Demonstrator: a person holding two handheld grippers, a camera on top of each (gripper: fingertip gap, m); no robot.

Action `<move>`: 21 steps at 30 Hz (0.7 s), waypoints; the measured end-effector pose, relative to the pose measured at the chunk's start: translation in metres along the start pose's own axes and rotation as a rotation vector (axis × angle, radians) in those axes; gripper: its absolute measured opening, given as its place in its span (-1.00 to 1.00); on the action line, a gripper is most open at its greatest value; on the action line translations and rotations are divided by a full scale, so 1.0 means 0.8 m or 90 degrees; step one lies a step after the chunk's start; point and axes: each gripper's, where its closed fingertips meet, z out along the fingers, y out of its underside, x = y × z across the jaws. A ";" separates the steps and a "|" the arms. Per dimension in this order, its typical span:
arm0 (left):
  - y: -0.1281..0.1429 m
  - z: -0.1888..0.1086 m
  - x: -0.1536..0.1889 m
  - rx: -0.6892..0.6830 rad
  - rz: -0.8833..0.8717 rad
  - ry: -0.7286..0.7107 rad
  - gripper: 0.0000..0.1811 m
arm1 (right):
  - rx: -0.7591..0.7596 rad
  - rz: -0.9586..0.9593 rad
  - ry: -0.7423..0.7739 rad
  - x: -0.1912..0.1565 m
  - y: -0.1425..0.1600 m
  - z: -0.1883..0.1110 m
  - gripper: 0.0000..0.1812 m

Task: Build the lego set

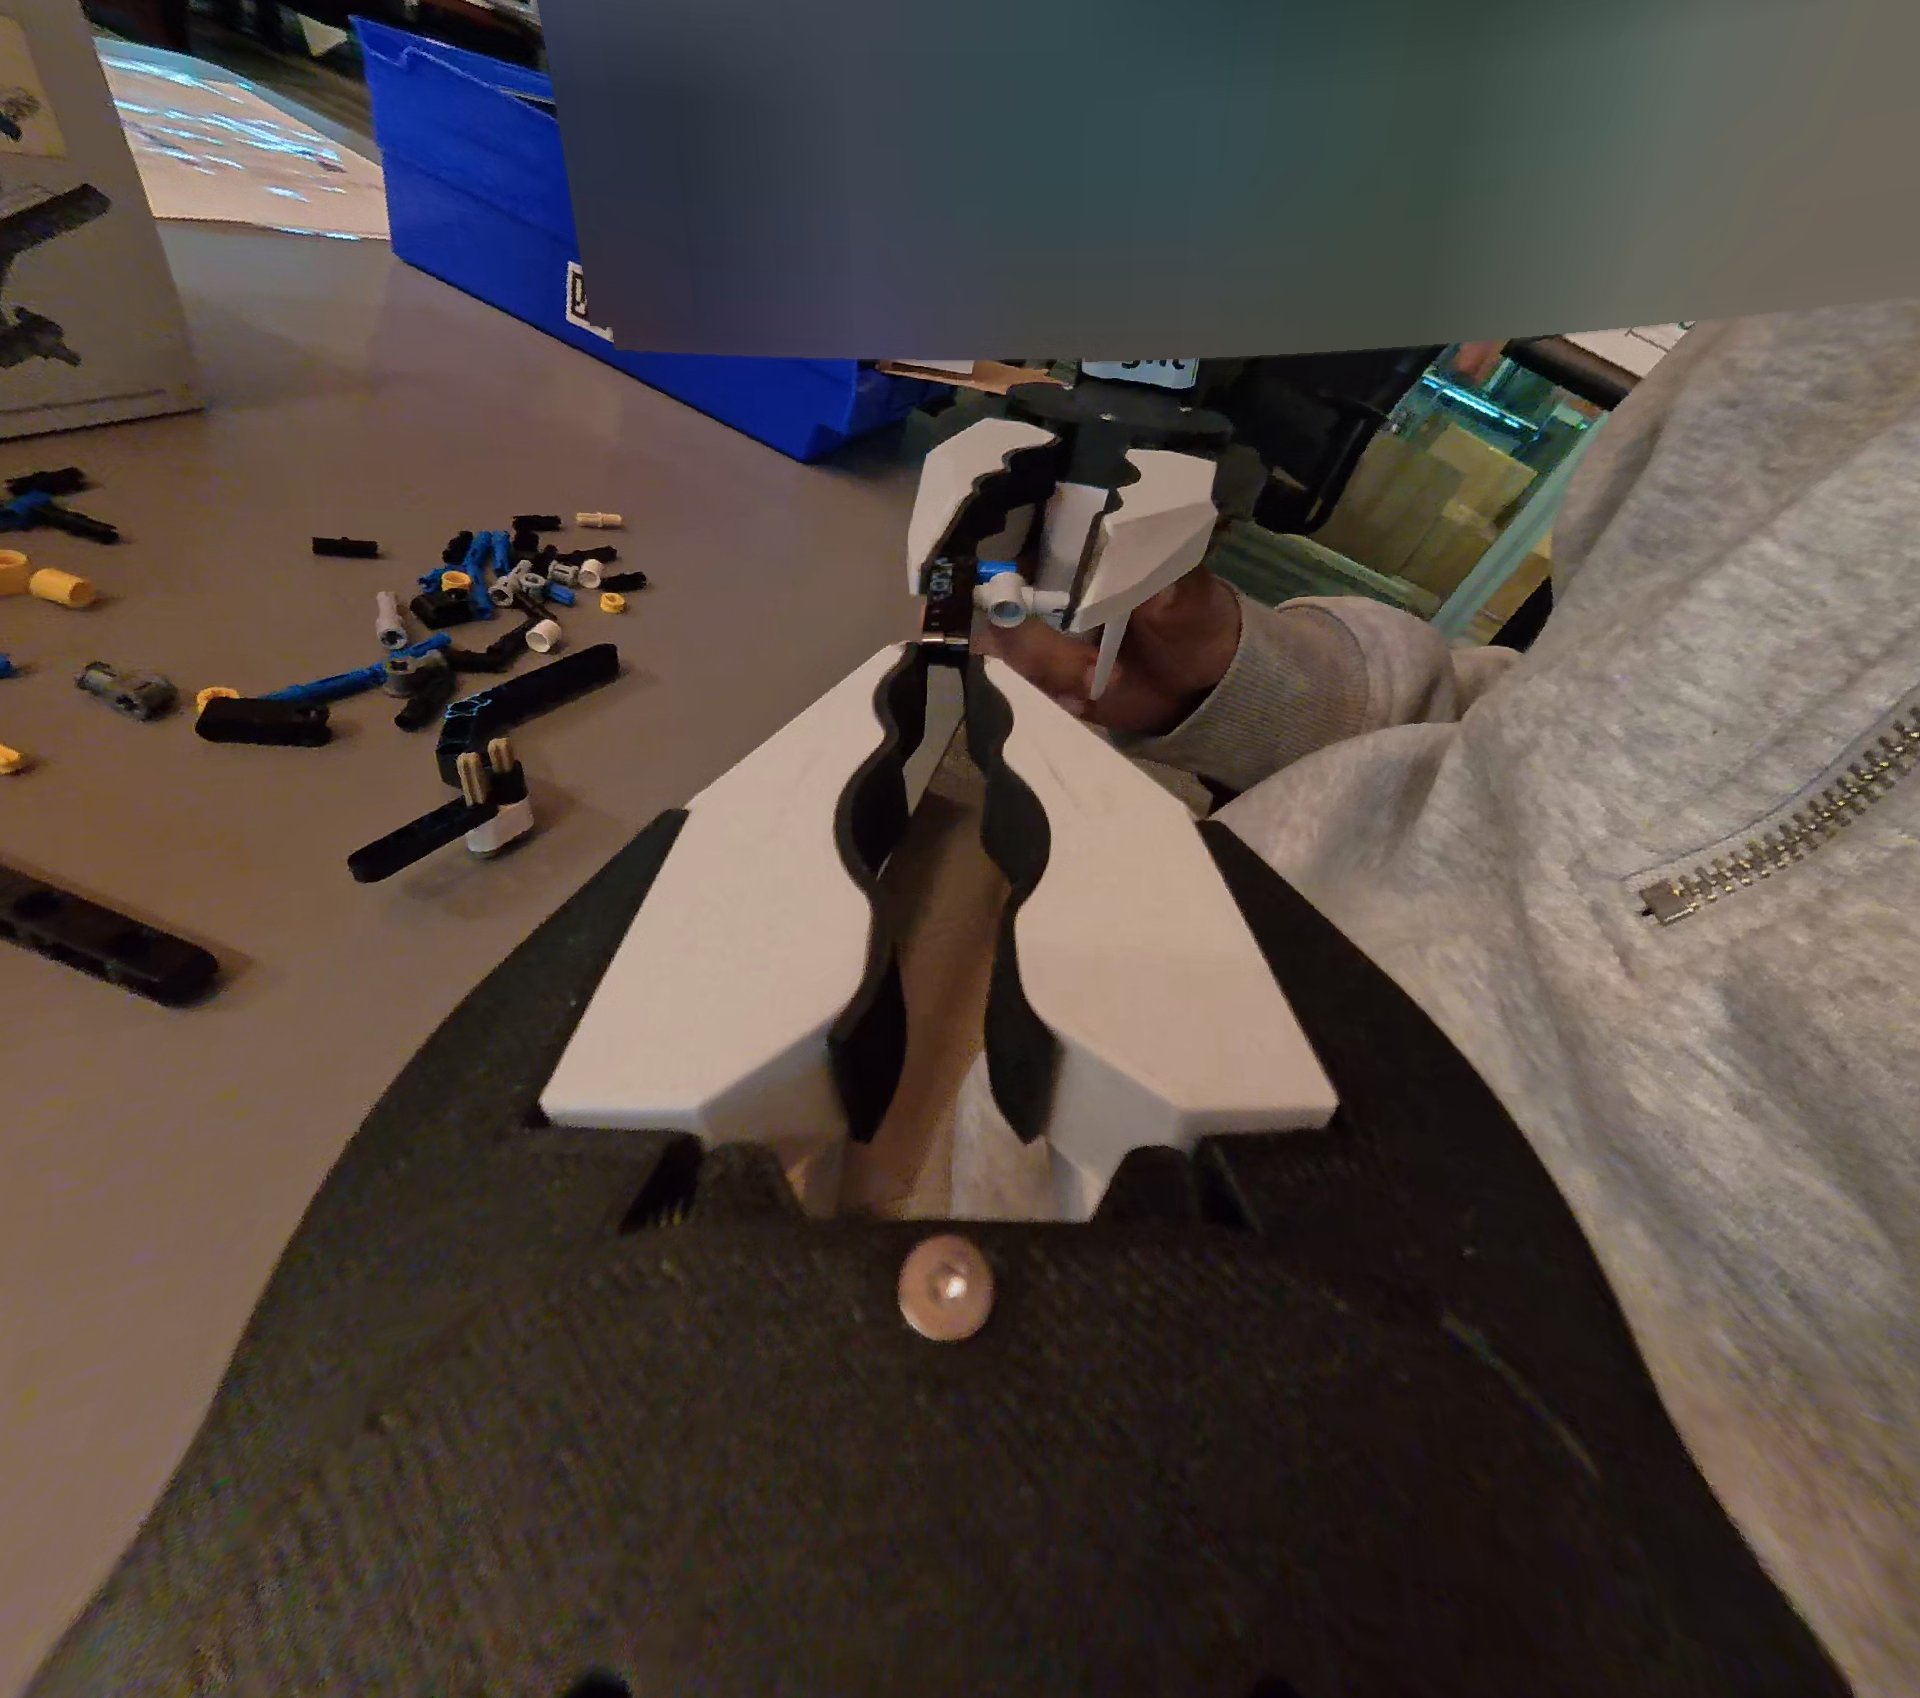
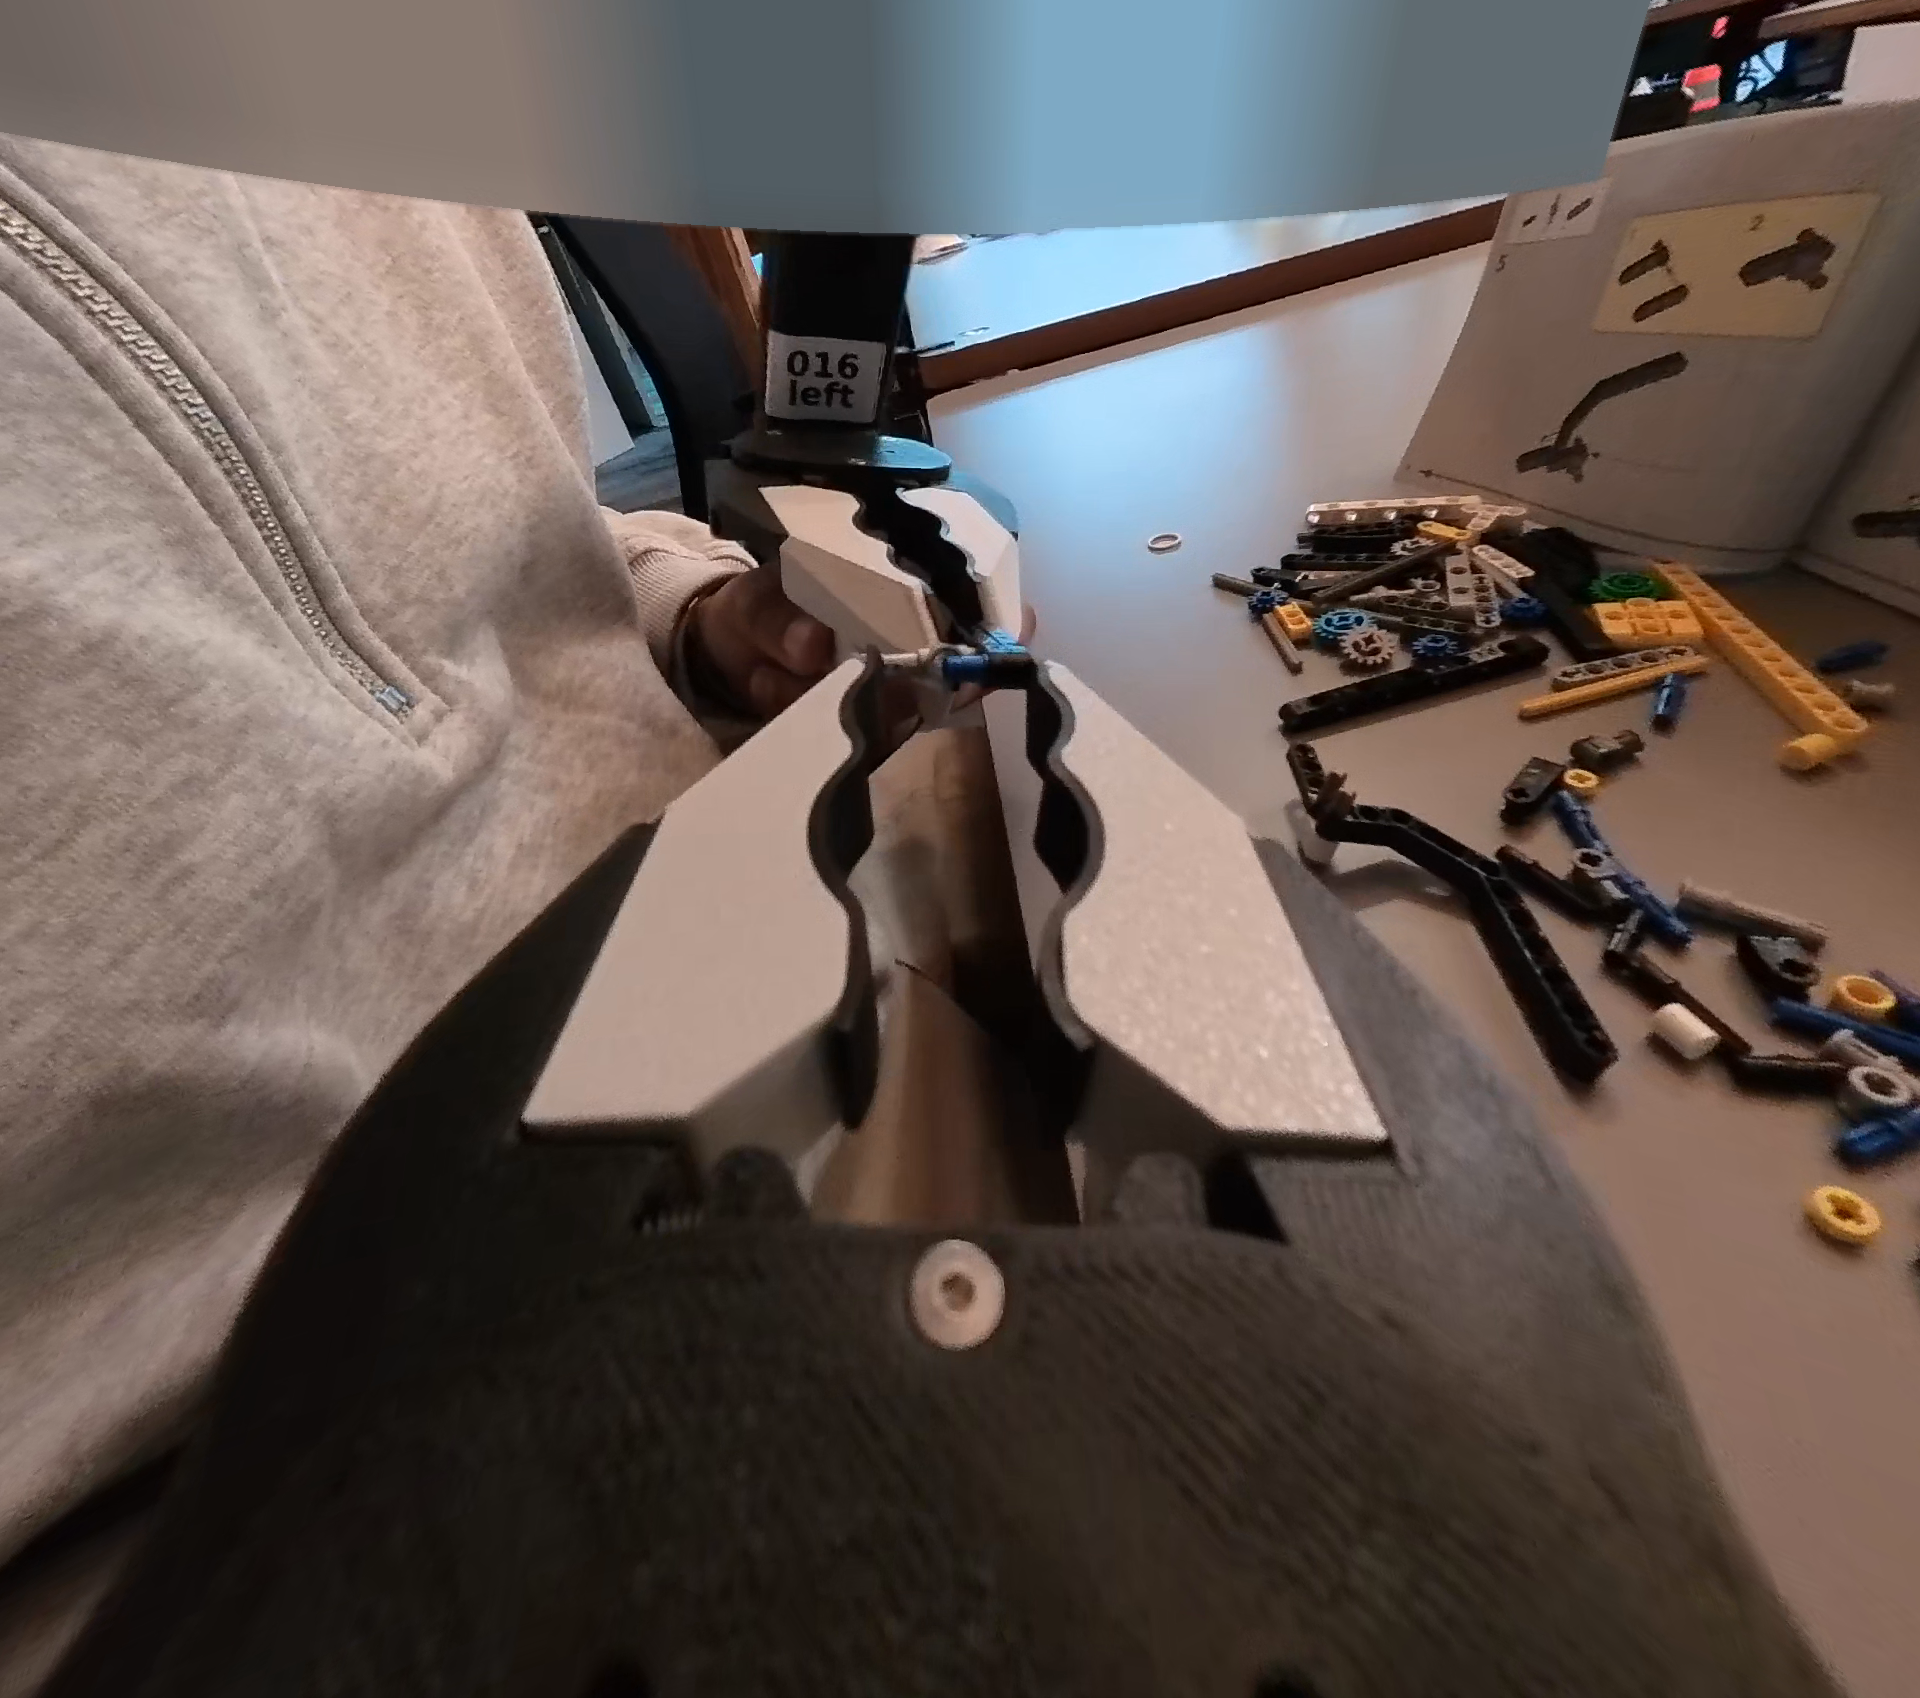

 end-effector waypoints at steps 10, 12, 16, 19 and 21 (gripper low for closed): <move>0.001 0.000 0.000 0.002 0.028 -0.015 -0.93 | -0.002 0.006 0.001 0.000 0.002 0.000 -0.71; 0.002 0.000 0.001 -0.002 0.035 -0.014 -0.93 | -0.003 0.014 -0.004 -0.001 0.003 -0.001 -0.71; 0.004 -0.001 0.000 -0.005 0.045 -0.019 -0.93 | -0.009 0.011 0.002 -0.001 0.004 0.000 -0.72; 0.003 -0.001 0.001 -0.002 0.049 -0.020 -0.93 | -0.005 0.015 0.001 -0.001 0.003 0.000 -0.72; 0.004 -0.002 0.001 -0.005 0.054 -0.016 -0.92 | -0.006 0.008 0.000 -0.002 0.004 0.000 -0.72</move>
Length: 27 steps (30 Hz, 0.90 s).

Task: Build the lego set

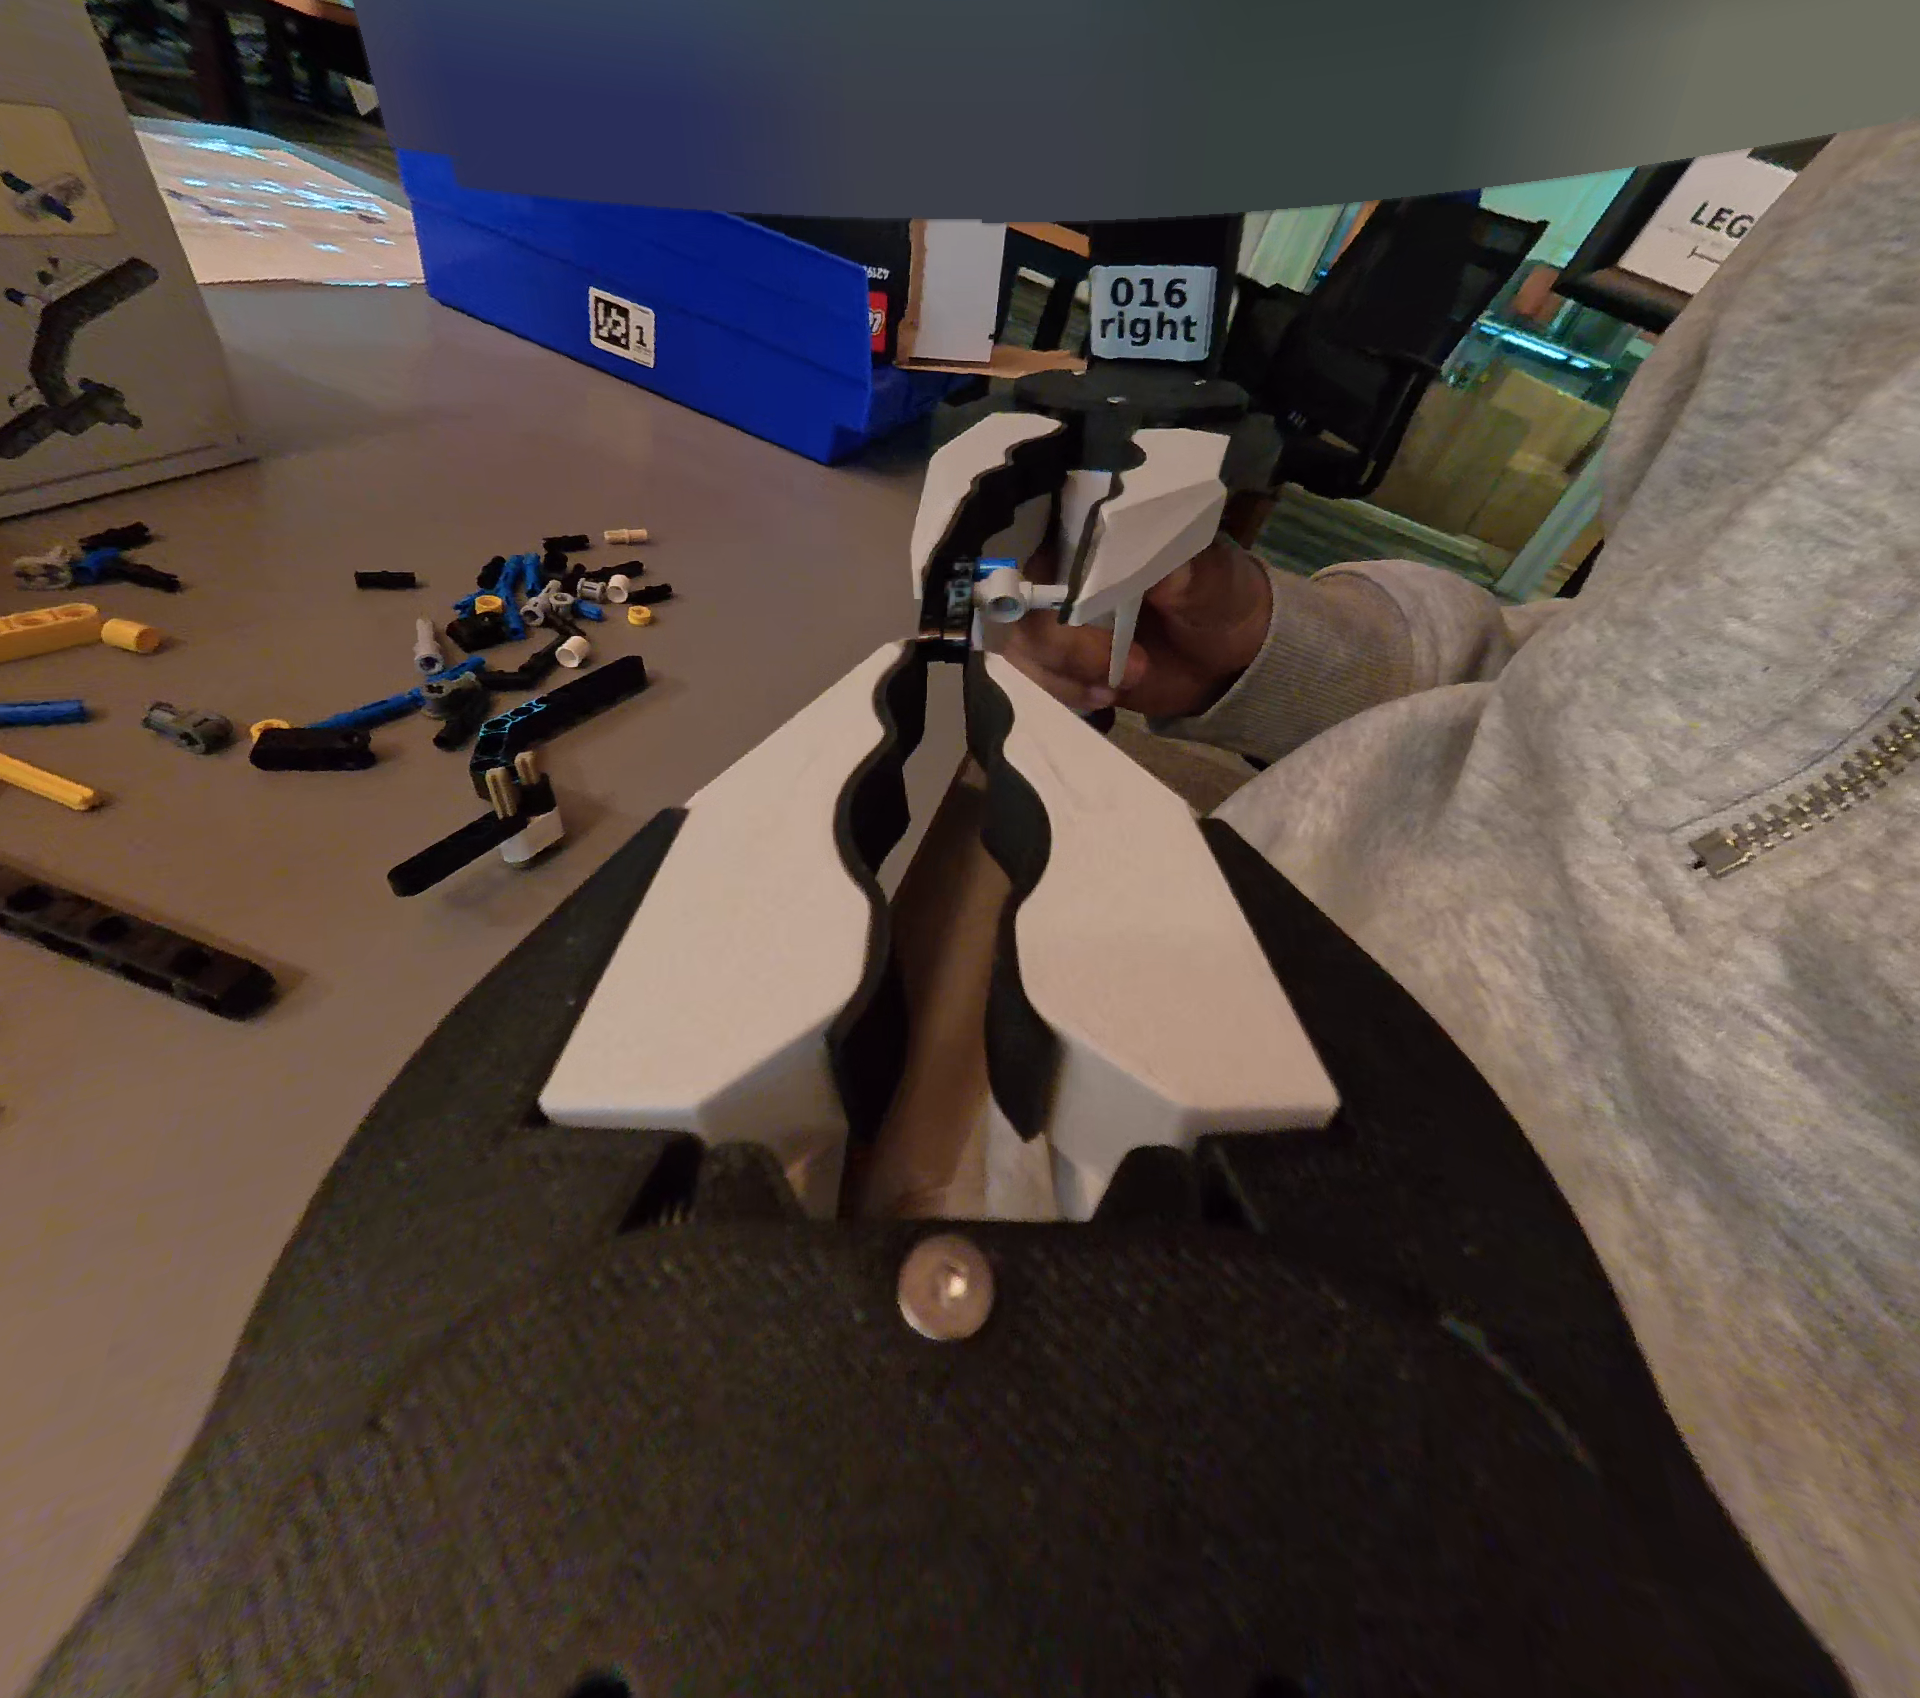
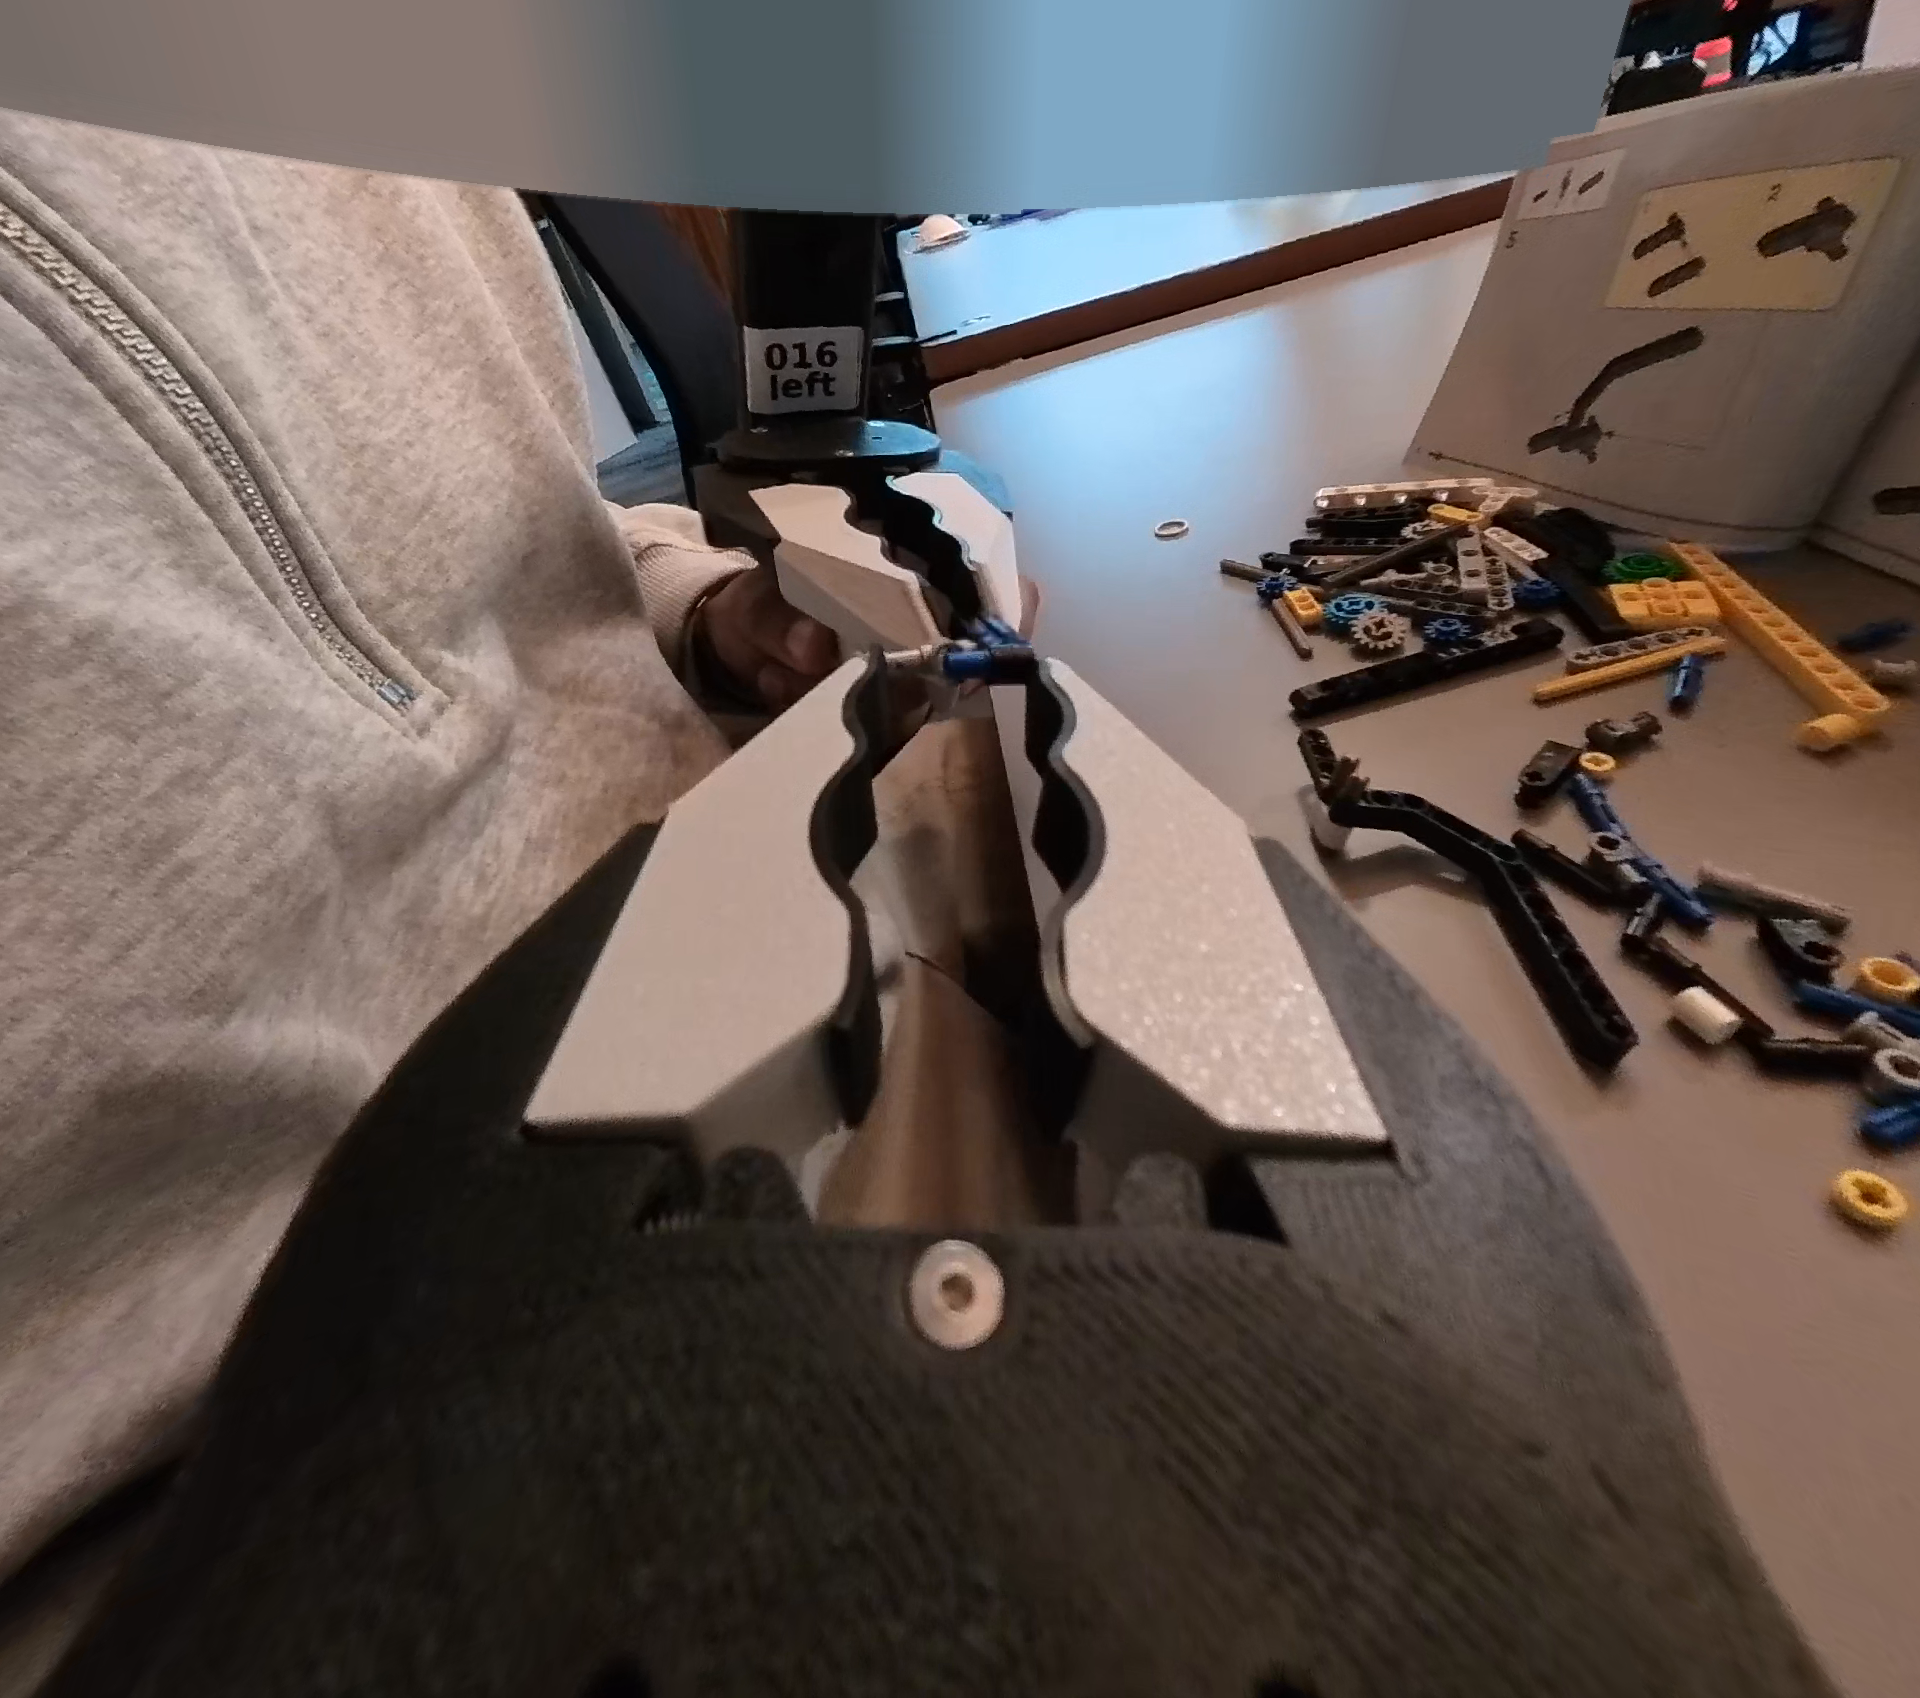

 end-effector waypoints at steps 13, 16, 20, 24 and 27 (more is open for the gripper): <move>-0.011 -0.008 0.014 0.044 -0.111 0.129 -0.91 | 0.020 -0.001 -0.058 -0.014 -0.006 -0.001 -0.73; -0.012 -0.008 0.015 0.041 -0.079 0.122 -0.92 | 0.039 0.001 -0.064 -0.014 -0.011 -0.001 -0.72; -0.012 -0.009 0.015 0.039 -0.042 0.108 -0.92 | 0.051 0.014 -0.075 -0.015 -0.013 0.001 -0.71; -0.012 -0.008 0.016 0.033 -0.023 0.102 -0.92 | 0.049 0.013 -0.061 -0.011 -0.012 0.000 -0.61; -0.012 -0.008 0.017 0.029 -0.007 0.099 -0.92 | 0.056 0.012 -0.058 -0.010 -0.015 -0.003 -0.60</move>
